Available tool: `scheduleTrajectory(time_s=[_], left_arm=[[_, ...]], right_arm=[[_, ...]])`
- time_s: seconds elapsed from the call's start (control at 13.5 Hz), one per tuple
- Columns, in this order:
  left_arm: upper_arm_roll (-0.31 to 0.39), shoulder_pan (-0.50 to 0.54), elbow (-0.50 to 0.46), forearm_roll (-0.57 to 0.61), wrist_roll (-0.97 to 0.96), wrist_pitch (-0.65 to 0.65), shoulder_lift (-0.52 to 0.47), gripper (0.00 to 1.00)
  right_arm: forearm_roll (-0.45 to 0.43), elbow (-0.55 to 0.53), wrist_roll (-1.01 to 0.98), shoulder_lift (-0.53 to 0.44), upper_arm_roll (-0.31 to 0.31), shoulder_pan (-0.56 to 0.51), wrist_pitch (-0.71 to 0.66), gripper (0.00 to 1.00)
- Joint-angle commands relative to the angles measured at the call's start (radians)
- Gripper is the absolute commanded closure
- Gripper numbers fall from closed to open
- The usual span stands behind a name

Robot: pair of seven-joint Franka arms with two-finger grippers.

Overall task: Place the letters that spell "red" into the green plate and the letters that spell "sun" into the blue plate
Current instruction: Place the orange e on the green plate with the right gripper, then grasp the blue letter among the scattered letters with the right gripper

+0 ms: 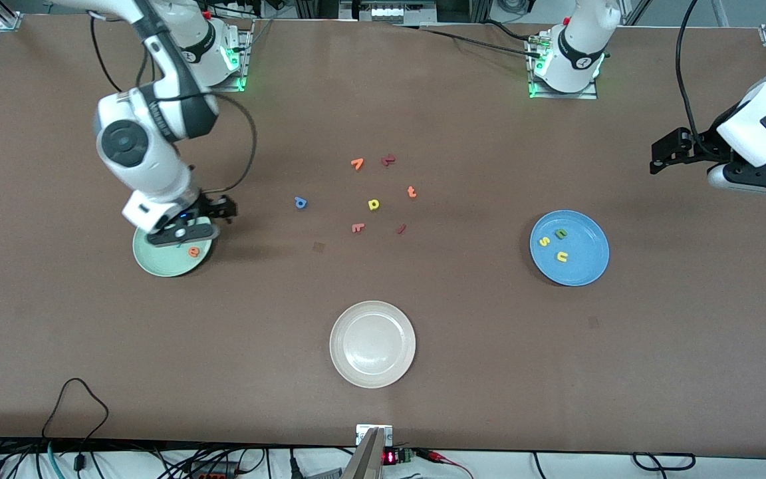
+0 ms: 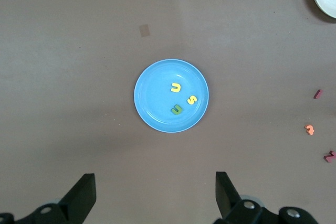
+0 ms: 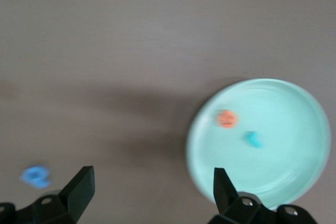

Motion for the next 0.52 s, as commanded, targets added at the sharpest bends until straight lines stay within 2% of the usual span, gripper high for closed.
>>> scheduleTrajectory(time_s=[0.0,0.44], left_arm=[[-0.005,0.0,0.008,-0.014,0.02,-0.02,-0.014,0.0],[-0.005,0.0,0.009,-0.014,0.02,-0.023,-0.012,0.0]], right_arm=[[0.02,-0.023,0.048,-0.012,0.03,0.044,-0.005,0.0],[0.023,-0.066,0.353,0.046,0.038,0.156,0.093,0.0]])
